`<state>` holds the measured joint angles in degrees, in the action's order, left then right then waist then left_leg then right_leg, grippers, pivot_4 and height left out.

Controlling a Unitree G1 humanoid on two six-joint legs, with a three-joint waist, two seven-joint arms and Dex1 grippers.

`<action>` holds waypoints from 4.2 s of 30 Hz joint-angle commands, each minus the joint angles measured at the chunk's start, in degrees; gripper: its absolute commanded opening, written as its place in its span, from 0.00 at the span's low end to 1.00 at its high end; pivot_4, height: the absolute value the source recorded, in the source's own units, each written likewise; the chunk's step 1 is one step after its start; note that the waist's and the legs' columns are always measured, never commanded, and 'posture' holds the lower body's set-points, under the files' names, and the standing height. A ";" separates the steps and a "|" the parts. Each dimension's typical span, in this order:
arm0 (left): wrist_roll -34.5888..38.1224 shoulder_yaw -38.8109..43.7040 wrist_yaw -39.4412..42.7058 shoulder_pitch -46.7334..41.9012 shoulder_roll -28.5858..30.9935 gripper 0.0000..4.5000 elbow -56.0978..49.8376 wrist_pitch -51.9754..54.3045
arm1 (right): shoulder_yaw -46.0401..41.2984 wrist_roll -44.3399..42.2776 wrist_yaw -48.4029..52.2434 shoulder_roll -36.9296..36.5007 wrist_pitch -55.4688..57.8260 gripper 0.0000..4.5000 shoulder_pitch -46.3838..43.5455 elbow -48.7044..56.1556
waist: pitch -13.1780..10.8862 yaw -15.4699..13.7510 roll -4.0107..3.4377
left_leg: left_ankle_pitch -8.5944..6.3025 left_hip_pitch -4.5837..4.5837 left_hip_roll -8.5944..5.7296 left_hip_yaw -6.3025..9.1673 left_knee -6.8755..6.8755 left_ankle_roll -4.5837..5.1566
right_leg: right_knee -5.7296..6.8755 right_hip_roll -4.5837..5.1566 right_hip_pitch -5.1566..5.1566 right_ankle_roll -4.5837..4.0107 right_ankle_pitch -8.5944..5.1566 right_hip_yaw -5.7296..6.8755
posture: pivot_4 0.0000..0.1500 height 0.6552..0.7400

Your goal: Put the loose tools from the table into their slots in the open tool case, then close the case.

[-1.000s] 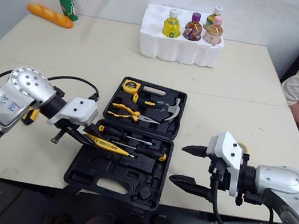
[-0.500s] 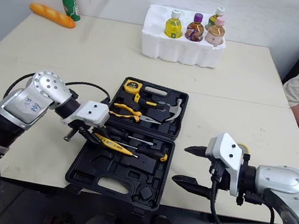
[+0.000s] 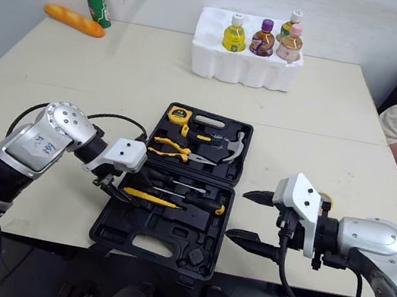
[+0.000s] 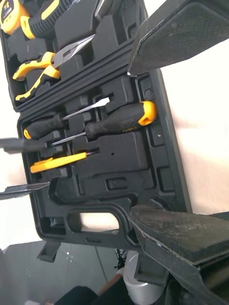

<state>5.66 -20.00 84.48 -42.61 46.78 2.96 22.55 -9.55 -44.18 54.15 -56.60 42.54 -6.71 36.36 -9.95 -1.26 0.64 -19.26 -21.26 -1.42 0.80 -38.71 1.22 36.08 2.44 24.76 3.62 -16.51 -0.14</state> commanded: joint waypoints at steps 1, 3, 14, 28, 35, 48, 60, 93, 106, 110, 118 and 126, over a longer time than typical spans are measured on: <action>5.10 6.17 0.36 1.38 -0.61 0.83 0.90 -4.28 | -0.94 -1.05 0.21 -0.04 -0.16 1.00 -0.09 1.46 | 0.00 0.02 0.00 | 0.00 0.01 0.01 0.00 0.00 0.00 | 0.00 0.00 0.00 0.00 0.00 0.00 | 1.00 0.96; 7.96 9.21 0.84 3.47 -3.05 0.83 5.10 -10.36 | -0.84 -0.97 0.26 -0.04 -0.13 1.00 -0.10 1.34 | 0.02 -0.03 -0.04 | 0.00 0.02 0.01 0.00 -0.03 -0.01 | -0.03 0.00 -0.02 0.00 0.00 0.01 | 1.00 0.96; 10.31 11.19 1.52 10.83 -8.19 0.01 8.71 -20.69 | -1.39 -2.53 0.10 -0.31 1.47 1.00 0.75 1.93 | 0.02 -0.09 -0.03 | -0.07 0.02 0.01 0.01 -0.21 0.05 | -0.06 0.03 -0.09 0.01 0.00 0.03 | 1.00 0.96; 1.20 7.91 -3.36 7.21 -9.71 0.01 21.51 -32.95 | -2.13 -4.49 -0.87 -0.55 3.27 1.00 1.33 3.36 | 0.03 -0.07 -0.04 | -0.10 0.07 0.02 0.00 -0.24 0.08 | -0.02 0.03 -0.12 0.02 0.01 0.03 | 1.00 0.96; 2.51 7.72 -2.15 6.97 -10.64 0.01 22.93 -30.65 | -2.75 -5.18 -1.26 -0.41 3.67 1.00 1.84 3.48 | 0.04 -0.07 -0.04 | -0.10 0.13 0.02 0.01 -0.27 0.08 | -0.01 0.03 -0.18 0.03 0.02 0.03 | 1.00 0.96; 21.65 32.71 -23.23 16.63 -7.85 0.69 5.70 6.36 | -17.46 4.48 -4.93 0.89 -3.48 1.00 8.24 -11.74 | 0.04 0.09 -0.03 | -0.11 0.02 0.06 0.02 -0.28 0.10 | 0.06 0.02 -0.15 0.07 0.04 0.02 | 1.00 0.96; 17.90 63.51 -51.12 32.54 2.20 1.00 22.82 1.62 | -35.00 17.87 -5.82 -0.82 -12.40 1.00 17.10 -38.23 | 0.04 0.13 -0.05 | -0.22 0.20 0.06 -0.04 -0.08 0.06 | -0.11 0.05 -0.18 0.06 0.04 -0.04 | 1.00 0.96; 12.70 39.73 -64.58 17.76 -1.91 0.70 15.00 27.29 | -8.67 -21.69 -3.81 -0.76 8.47 1.00 -13.89 0.07 | 0.06 1.12 0.05 | -0.05 0.62 0.08 -0.26 0.61 -0.23 | -0.13 0.12 -0.23 -0.01 0.00 -0.14 | 1.00 0.96; 14.55 33.99 -50.85 19.04 3.00 0.29 -2.94 24.14 | -14.38 -22.12 -3.01 -3.07 8.33 1.00 -5.45 1.89 | 0.02 0.72 0.15 | -0.05 0.47 0.08 -0.21 0.61 -0.23 | -0.20 0.15 -0.18 -0.01 0.00 -0.11 | 1.00 0.96; 22.27 24.03 -31.60 17.63 8.52 0.29 -17.37 25.10 | -16.04 -18.69 -1.02 -3.54 7.39 1.00 2.08 2.97 | 0.03 -0.01 0.14 | 0.02 0.38 0.08 -0.17 0.60 -0.35 | -0.31 0.19 -0.18 -0.02 0.00 -0.07 | 1.00 0.96; 17.84 2.18 -11.11 5.96 9.52 0.29 -20.16 19.33 | -15.66 -11.42 -1.82 -2.13 4.44 1.00 12.87 6.80 | 0.00 0.32 -0.02 | 0.00 0.37 0.08 -0.18 0.60 -0.22 | -0.22 0.10 -0.15 -0.03 -0.01 -0.08 | 1.00 0.96; 6.86 -7.62 -6.49 0.99 3.23 0.29 -12.36 9.04 | -15.71 -9.84 -5.07 -0.58 4.21 1.00 20.23 11.92 | -0.01 -0.05 0.01 | 0.06 0.32 0.09 -0.17 0.44 -0.12 | -0.16 -0.03 -0.17 -0.02 -0.01 -0.08 | 1.00 0.96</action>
<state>14.29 -27.30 78.48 -40.42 50.67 -10.05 32.77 -24.16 -53.92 49.84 -57.63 47.48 12.98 45.97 -9.95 -1.31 0.65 -19.22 -20.99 -1.33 0.63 -38.34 1.13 35.93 2.41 24.60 3.62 -16.51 -0.22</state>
